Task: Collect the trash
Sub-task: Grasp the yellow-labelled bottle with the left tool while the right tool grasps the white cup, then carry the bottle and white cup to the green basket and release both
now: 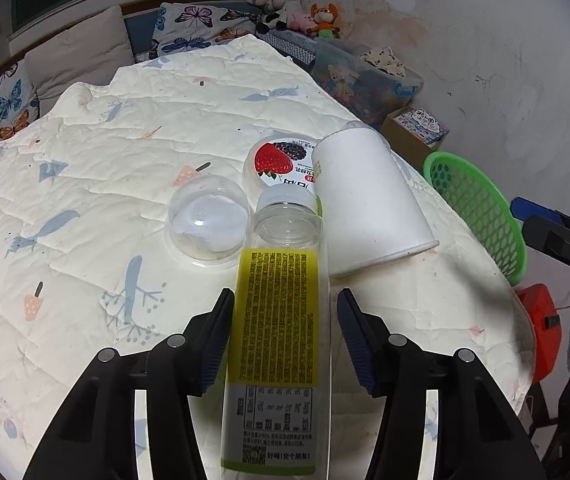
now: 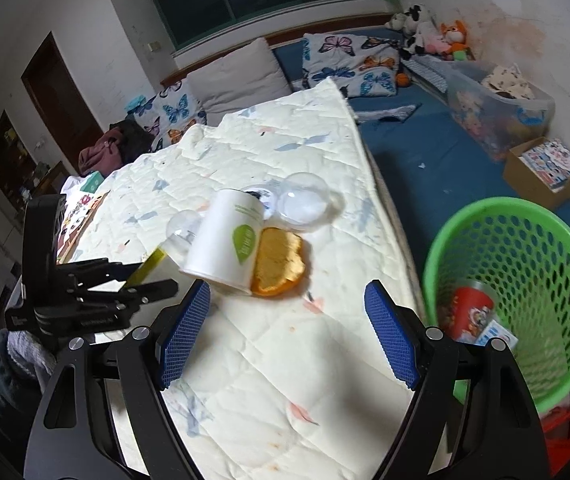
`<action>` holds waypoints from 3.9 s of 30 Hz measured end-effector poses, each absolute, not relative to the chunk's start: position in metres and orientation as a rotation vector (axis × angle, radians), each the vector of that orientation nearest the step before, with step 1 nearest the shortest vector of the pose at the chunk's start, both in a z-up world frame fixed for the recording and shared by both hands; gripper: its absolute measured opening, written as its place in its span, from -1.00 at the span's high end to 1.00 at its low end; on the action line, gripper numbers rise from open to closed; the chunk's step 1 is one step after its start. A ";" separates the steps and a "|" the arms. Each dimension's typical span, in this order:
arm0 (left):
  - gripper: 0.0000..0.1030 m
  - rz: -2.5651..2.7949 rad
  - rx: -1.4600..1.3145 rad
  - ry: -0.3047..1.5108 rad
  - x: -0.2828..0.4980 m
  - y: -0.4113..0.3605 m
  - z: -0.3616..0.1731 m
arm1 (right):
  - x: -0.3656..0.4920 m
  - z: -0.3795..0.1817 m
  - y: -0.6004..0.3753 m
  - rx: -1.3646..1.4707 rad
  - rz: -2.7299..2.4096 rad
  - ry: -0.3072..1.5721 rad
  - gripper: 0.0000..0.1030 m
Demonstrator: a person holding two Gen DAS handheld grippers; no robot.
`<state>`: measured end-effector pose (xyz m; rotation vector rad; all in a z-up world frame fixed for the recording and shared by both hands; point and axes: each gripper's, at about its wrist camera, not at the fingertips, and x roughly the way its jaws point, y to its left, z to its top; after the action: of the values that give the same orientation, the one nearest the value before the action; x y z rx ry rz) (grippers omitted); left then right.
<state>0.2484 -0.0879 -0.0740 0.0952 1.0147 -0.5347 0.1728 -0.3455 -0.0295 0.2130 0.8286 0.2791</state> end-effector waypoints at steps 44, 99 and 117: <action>0.16 -0.536 0.035 0.947 0.209 -0.058 -0.039 | 0.234 -0.039 -0.302 0.337 0.364 0.894 -0.18; 0.16 -0.936 0.311 1.071 0.214 -0.426 -0.053 | 0.080 -0.050 -0.595 0.408 -0.198 0.682 -0.44; -0.11 -0.956 0.301 1.142 0.223 -0.449 -0.074 | 0.064 -0.061 -0.597 0.443 -0.208 0.688 -0.45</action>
<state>0.2234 -0.4487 -0.0736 0.3014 1.1422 -0.9558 0.0643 -0.5974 -0.0606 0.4432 0.6880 -0.2081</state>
